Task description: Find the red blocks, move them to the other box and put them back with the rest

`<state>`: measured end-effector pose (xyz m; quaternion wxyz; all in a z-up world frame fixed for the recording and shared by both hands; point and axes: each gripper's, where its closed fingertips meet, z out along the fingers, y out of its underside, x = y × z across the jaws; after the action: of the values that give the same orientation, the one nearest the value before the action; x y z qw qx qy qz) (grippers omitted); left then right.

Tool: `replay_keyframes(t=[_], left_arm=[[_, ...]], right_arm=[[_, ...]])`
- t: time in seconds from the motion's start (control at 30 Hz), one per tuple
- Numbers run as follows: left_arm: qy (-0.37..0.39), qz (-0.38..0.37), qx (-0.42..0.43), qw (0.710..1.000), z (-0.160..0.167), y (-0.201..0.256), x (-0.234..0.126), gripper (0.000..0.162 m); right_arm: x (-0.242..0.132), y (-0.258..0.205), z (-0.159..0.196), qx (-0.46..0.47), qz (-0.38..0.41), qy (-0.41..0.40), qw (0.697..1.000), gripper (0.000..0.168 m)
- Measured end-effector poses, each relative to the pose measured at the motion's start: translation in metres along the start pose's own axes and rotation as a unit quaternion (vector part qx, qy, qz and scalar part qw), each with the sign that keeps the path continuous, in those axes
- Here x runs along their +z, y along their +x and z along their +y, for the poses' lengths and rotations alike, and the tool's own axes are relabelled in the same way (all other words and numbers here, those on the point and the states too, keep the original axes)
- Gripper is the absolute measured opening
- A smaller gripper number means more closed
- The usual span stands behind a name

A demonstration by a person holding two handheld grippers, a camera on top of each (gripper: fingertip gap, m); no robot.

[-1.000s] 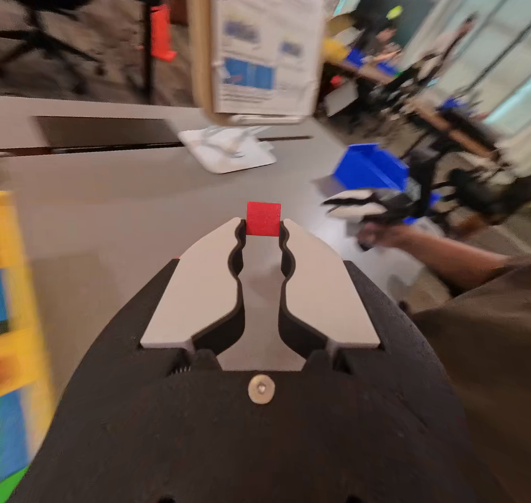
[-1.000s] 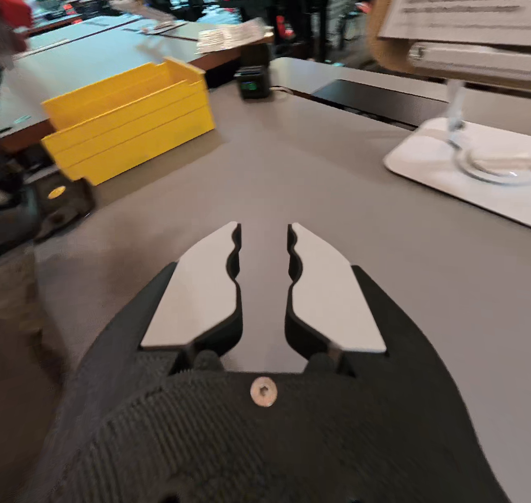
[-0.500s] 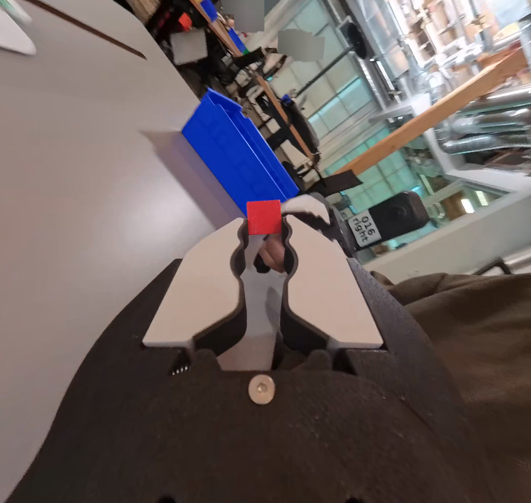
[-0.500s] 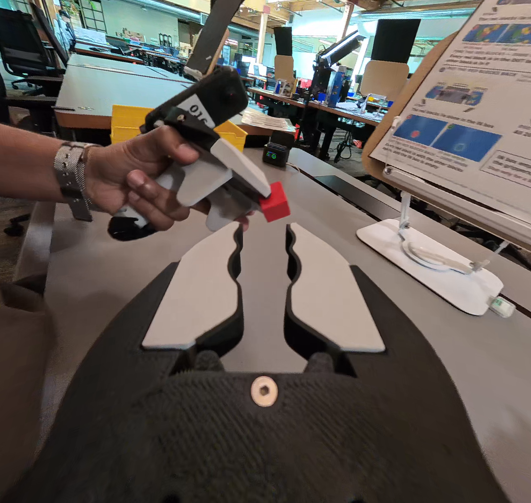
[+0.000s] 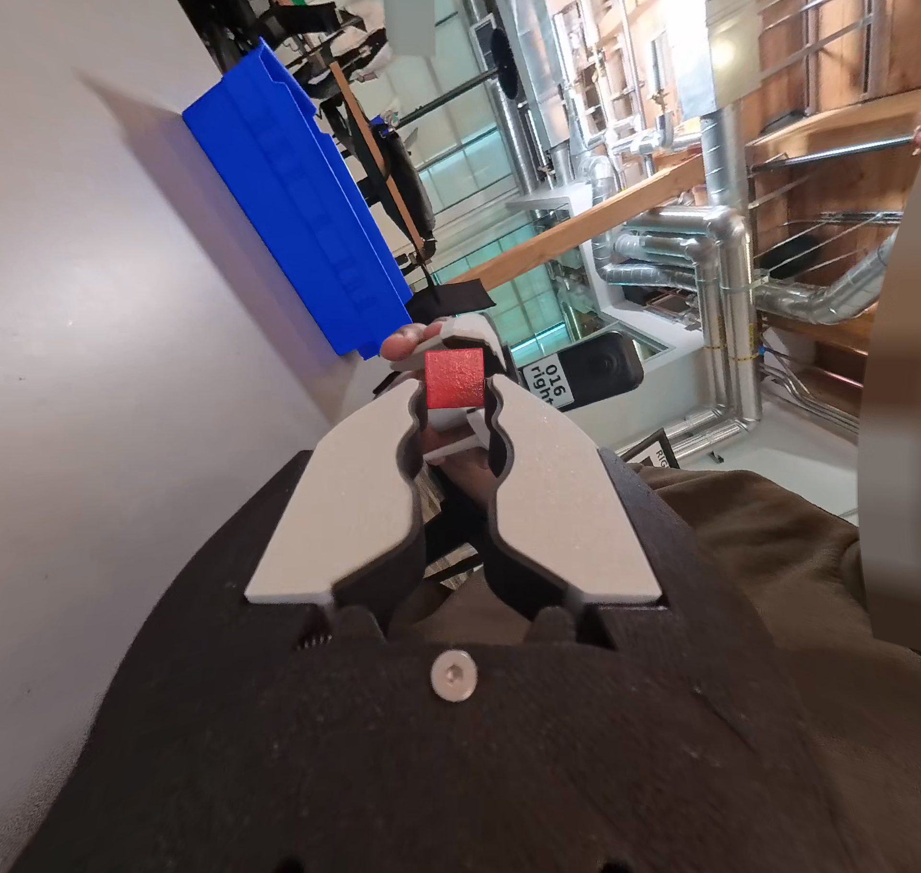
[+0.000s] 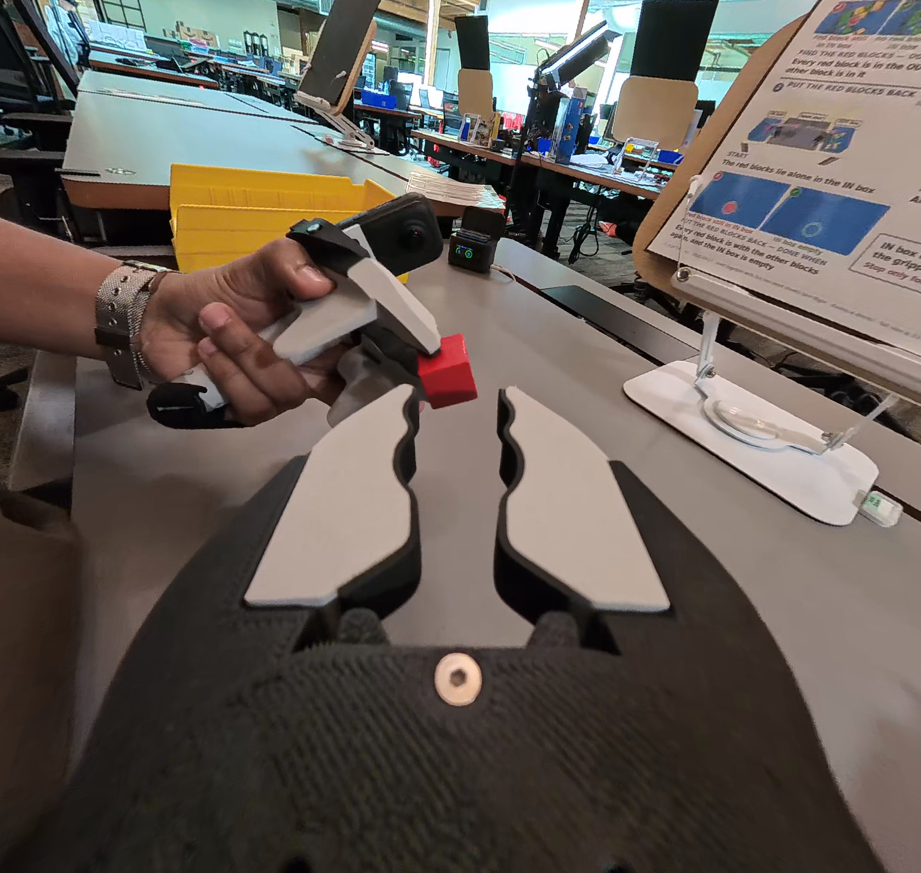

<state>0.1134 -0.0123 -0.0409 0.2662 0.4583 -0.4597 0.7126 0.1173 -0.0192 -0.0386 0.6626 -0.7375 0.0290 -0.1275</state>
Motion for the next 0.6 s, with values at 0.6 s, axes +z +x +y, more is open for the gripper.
replay_keyframes(t=[0.6], left_arm=[[0.003,0.009,-0.018,1.0,0.0052,0.0013,-0.0096,0.022]], right_arm=[[0.0108,-0.0032,-0.0035,0.032,-0.049,0.011,0.998,0.03]])
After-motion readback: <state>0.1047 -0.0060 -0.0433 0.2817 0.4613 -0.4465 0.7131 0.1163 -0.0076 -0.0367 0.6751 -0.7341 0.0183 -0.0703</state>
